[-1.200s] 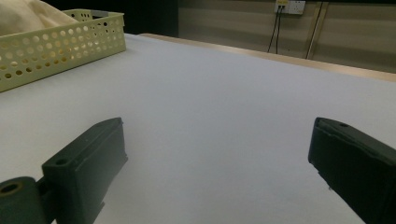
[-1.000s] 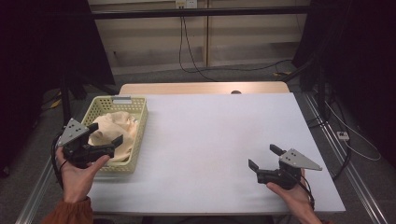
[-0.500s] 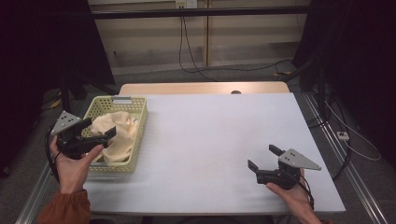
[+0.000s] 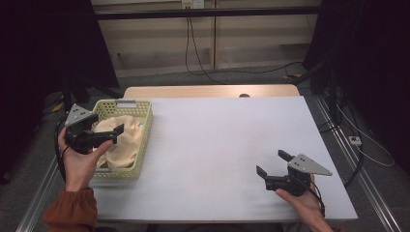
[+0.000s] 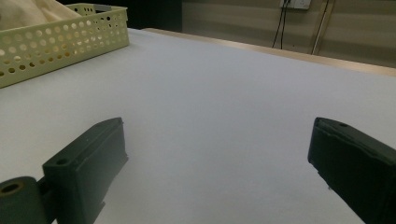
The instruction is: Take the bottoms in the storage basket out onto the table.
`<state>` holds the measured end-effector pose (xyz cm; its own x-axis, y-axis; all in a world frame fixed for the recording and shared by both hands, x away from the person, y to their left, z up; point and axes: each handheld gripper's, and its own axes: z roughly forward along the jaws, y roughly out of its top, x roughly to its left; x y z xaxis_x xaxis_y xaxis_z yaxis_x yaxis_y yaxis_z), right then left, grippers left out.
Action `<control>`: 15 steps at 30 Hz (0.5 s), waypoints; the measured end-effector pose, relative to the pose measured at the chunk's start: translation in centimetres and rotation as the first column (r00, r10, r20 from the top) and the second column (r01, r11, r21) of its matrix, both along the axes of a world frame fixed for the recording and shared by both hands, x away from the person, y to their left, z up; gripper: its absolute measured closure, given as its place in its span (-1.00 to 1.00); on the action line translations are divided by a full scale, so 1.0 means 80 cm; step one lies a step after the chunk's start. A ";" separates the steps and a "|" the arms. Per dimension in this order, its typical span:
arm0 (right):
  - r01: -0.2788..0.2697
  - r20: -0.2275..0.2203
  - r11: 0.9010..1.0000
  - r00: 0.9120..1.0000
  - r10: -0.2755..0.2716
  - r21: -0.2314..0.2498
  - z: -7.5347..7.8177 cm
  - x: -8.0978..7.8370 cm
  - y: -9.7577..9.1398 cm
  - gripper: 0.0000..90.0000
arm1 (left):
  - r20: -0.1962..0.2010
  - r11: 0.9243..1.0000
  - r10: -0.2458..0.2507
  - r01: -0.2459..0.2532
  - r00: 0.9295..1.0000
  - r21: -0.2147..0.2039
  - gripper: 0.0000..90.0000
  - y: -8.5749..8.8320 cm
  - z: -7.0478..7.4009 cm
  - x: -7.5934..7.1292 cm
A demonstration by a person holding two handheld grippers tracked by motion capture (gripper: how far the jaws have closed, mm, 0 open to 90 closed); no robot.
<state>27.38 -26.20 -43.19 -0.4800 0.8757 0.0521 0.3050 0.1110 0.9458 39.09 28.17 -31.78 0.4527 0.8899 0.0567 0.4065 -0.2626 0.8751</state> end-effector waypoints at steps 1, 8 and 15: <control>-0.001 -0.001 1.000 1.000 0.001 -0.002 0.000 0.000 0.000 -0.91 | -0.007 1.000 0.005 -0.005 1.000 0.004 -0.83 0.001 -0.001 0.003; -0.007 -0.001 1.000 1.000 0.007 -0.005 0.000 0.000 0.001 -0.91 | -0.038 0.999 0.048 -0.048 0.998 -0.002 -0.84 0.014 -0.010 0.023; -0.011 -0.004 1.000 1.000 0.011 -0.004 0.000 0.000 0.001 -0.91 | -0.083 0.996 0.090 -0.088 0.993 0.024 -0.86 0.025 -0.032 0.029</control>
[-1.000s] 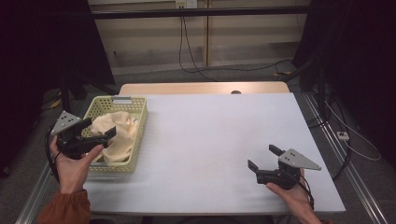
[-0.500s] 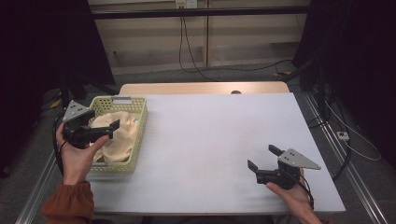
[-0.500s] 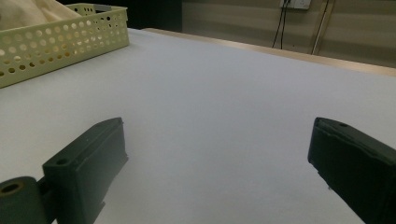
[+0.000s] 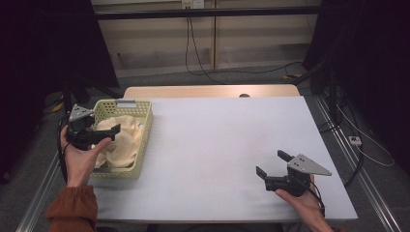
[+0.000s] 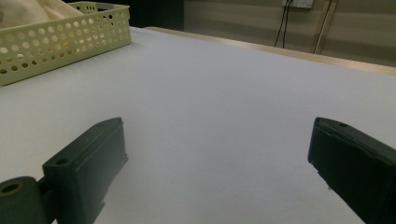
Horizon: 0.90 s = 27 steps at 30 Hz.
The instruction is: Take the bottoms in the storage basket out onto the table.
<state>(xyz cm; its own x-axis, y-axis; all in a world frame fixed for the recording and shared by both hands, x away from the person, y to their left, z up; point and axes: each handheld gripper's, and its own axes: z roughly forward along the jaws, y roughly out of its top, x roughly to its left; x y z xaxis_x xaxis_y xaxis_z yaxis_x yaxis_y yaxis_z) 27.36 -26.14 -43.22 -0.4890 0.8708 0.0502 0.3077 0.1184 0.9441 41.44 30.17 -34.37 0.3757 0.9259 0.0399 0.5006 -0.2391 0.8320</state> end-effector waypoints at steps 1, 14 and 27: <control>0.002 -0.001 1.000 1.000 -0.002 0.003 0.000 0.000 0.000 -0.91 | -0.005 1.000 0.007 -0.007 1.000 -0.002 -0.86 0.003 -0.002 0.001; -0.002 0.001 1.000 1.000 0.002 -0.002 0.000 0.001 0.001 -0.91 | -0.116 0.999 0.048 -0.048 0.992 0.001 -0.87 0.010 -0.021 0.029; -0.002 -0.002 1.000 1.000 0.002 0.002 -0.001 0.002 0.001 -0.91 | -0.182 0.999 0.026 -0.033 0.983 -0.033 -0.75 -0.008 -0.047 0.062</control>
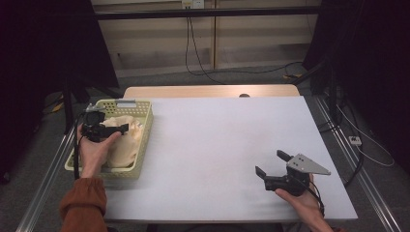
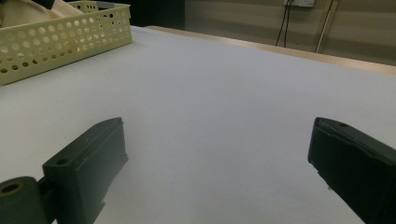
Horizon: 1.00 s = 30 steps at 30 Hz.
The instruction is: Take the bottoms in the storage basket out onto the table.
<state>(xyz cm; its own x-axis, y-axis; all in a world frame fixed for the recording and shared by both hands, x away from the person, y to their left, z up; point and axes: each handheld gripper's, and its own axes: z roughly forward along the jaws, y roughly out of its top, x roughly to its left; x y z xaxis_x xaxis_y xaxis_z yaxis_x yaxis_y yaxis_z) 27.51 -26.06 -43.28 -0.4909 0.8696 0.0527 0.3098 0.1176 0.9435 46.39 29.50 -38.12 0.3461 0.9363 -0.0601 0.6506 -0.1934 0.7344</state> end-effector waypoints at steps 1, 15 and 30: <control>0.001 -0.001 1.000 1.000 -0.001 0.000 0.000 0.000 0.000 -0.91 | -0.011 1.000 0.010 -0.009 1.000 0.018 -0.75 0.000 -0.003 0.002; -0.004 -0.001 1.000 1.000 0.004 -0.002 0.000 -0.001 0.000 -0.91 | -0.156 0.996 0.013 0.000 0.988 0.086 -0.82 0.003 -0.015 0.005; -0.002 -0.002 1.000 1.000 0.002 -0.005 0.000 -0.001 0.000 -0.91 | -0.278 0.988 0.044 -0.001 0.960 0.153 -0.19 0.000 -0.022 0.006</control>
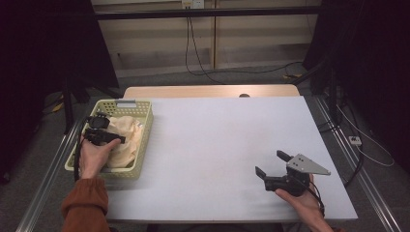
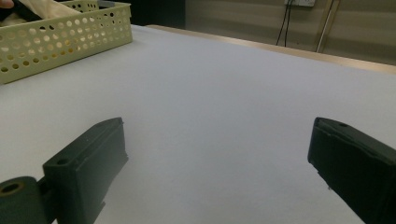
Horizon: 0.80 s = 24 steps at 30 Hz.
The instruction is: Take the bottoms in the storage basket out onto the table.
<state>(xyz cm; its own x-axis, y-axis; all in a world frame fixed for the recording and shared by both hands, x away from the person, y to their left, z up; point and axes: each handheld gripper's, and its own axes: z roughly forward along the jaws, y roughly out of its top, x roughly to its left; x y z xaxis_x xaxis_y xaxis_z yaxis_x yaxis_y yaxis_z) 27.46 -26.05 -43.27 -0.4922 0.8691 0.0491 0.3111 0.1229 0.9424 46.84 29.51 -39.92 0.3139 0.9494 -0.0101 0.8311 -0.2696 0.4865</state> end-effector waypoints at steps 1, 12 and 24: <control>0.000 -0.001 1.000 1.000 0.000 0.004 0.000 0.000 0.000 -0.91 | -0.002 1.000 -0.011 0.011 1.000 0.004 -0.09 -0.001 0.001 0.000; 0.000 0.000 1.000 1.000 0.000 0.000 0.000 0.000 -0.001 -0.91 | 0.040 0.998 -0.052 0.051 0.998 0.025 0.52 -0.006 0.006 -0.006; 0.000 -0.001 1.000 1.000 0.000 0.001 0.000 -0.001 -0.001 -0.91 | 0.138 0.999 -0.037 0.038 0.990 -0.003 0.64 -0.006 0.016 -0.014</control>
<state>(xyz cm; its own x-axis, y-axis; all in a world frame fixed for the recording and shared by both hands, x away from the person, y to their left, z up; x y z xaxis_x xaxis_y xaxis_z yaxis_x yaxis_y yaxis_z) 27.38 -26.16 -43.25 -0.4926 0.8688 0.0507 0.3116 0.1217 0.9424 45.75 29.03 -38.61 0.3481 0.9370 0.0301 0.7451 -0.2960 0.5977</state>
